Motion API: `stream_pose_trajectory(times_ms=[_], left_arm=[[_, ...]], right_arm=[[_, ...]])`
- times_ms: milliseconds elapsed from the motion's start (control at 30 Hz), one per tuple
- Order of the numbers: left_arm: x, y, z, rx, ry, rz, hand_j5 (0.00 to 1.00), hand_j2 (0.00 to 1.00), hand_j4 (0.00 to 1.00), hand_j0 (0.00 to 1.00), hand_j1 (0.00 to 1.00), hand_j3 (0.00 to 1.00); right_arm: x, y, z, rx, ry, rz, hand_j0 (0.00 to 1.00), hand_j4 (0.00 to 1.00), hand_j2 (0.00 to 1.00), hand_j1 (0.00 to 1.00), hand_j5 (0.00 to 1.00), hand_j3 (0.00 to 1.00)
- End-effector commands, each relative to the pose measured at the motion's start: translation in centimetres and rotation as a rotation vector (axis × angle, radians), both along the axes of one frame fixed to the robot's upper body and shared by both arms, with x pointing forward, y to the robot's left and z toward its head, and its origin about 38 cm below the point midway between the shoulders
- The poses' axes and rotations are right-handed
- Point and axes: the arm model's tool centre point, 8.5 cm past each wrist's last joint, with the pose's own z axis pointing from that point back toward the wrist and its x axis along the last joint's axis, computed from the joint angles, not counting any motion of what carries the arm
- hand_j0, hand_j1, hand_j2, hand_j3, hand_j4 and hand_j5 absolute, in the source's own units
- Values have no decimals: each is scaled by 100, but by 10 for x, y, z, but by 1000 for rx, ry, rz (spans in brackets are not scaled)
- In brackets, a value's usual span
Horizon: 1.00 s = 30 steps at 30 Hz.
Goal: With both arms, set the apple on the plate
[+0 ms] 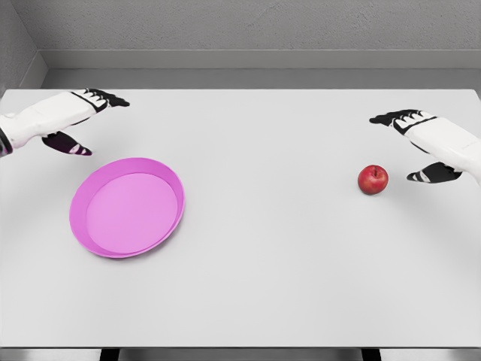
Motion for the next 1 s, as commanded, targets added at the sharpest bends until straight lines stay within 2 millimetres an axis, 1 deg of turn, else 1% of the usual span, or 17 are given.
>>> stream_pose_trajectory(times_ms=[0, 200, 267, 300, 333, 400, 467, 533, 600, 667, 800, 933, 967], left_arm=[[0, 2, 1, -1, 0, 5, 100, 100, 100, 100, 100, 100], [0, 2, 0, 6, 1, 4, 100, 100, 100, 100, 100, 100], [0, 2, 0, 6, 1, 4, 100, 100, 100, 100, 100, 100], [0, 2, 0, 6, 1, 4, 100, 100, 100, 100, 100, 100], [0, 2, 0, 6, 1, 4, 100, 100, 100, 100, 100, 100], [0, 2, 0, 6, 1, 4, 100, 100, 100, 100, 100, 100], [-1, 3, 1, 7, 1, 5, 100, 100, 100, 100, 100, 100], [-1, 3, 1, 6, 1, 5, 100, 100, 100, 100, 100, 100], [-1, 3, 1, 6, 1, 5, 100, 100, 100, 100, 100, 100], [0, 2, 0, 4, 1, 4, 100, 100, 100, 100, 100, 100], [0, 3, 1, 5, 0, 6, 100, 100, 100, 100, 100, 100], [0, 3, 2, 5, -1, 7, 100, 100, 100, 100, 100, 100], [0, 3, 2, 6, -2, 5, 100, 100, 100, 100, 100, 100]], right_arm=[[0, 0, 0, 1, 0, 2, 100, 100, 100, 100, 100, 100], [2, -3, 0, 7, 2, -20, 100, 100, 100, 100, 100, 100], [1, -2, -4, 8, 12, -19, 100, 100, 100, 100, 100, 100], [1, 2, -8, 5, 21, -10, 100, 100, 100, 100, 100, 100], [2, 2, -8, -3, 20, -21, 100, 100, 100, 100, 100, 100], [7, 3, -14, -21, 37, -76, 100, 100, 100, 100, 100, 100], [18, 29, -25, -85, 163, -30, 100, 100, 100, 100, 100, 100], [19, 33, -35, -123, 241, -33, 100, 100, 100, 100, 100, 100], [16, 31, -42, -168, 325, -22, 100, 100, 100, 100, 100, 100], [21, 25, -39, -188, 350, -35, 100, 100, 100, 100, 100, 100], [30, 20, -29, -217, 393, -76, 100, 100, 100, 100, 100, 100], [39, 23, -30, -201, 398, -84, 100, 100, 100, 100, 100, 100], [43, 30, -30, -201, 395, -72, 100, 100, 100, 100, 100, 100]])
